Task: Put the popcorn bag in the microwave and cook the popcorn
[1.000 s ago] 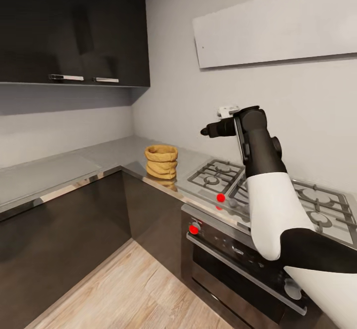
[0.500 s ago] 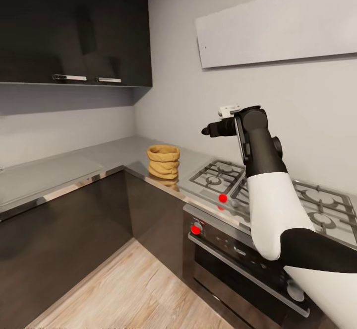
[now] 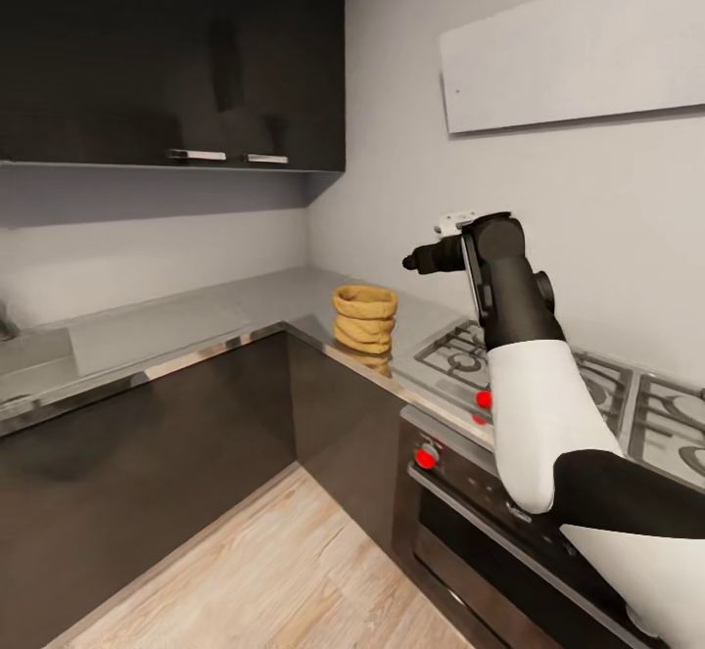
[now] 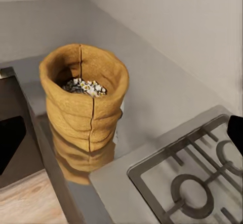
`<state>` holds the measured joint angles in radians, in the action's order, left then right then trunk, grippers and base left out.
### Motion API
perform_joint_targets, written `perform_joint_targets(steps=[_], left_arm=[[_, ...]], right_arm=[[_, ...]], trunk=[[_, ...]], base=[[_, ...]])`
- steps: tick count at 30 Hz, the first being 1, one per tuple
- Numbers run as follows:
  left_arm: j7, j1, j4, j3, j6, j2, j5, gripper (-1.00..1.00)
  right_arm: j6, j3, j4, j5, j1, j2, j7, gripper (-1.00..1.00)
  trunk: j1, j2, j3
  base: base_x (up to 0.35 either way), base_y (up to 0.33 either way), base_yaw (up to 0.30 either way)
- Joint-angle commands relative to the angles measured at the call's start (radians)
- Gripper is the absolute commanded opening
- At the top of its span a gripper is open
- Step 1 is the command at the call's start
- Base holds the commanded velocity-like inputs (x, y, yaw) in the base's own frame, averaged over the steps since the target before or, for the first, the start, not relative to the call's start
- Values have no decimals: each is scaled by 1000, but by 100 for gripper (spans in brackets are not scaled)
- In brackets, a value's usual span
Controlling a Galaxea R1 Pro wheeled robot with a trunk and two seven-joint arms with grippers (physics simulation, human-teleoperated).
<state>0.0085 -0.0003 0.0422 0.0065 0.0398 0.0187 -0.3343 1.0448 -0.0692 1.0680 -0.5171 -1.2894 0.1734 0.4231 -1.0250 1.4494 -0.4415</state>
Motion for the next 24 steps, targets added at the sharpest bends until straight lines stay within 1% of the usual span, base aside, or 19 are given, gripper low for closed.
perform_joint_targets(steps=[1, 2, 5, 7, 24], left_arm=[[2, 0, 1, 1, 2, 0, -5, 100], [2, 0, 1, 2, 2, -1, -6, 100], [2, 0, 1, 2, 2, -1, -6, 100], [2, 0, 1, 2, 1, 1, -6, 100], [2, 0, 1, 2, 0, 3, -6, 100]], right_arm=[[2, -4, -25, -8, -1, 1, -19, 100], [2, -5, -71, -9, -1, 1, -49, 100], [2, -4, -94, -9, -1, 1, -65, 100], [2, -4, -94, -10, -1, 1, -70, 100], [2, -3, -101, -9, -1, 1, -74, 100]], trunk=[[0, 1, -1], [0, 1, -1], [0, 1, -1], [0, 1, -1], [0, 1, -1]], base=[[0, 0, 274], [0, 0, 222], [7, 0, 87], [171, 0, 20], [311, 0, 1]])
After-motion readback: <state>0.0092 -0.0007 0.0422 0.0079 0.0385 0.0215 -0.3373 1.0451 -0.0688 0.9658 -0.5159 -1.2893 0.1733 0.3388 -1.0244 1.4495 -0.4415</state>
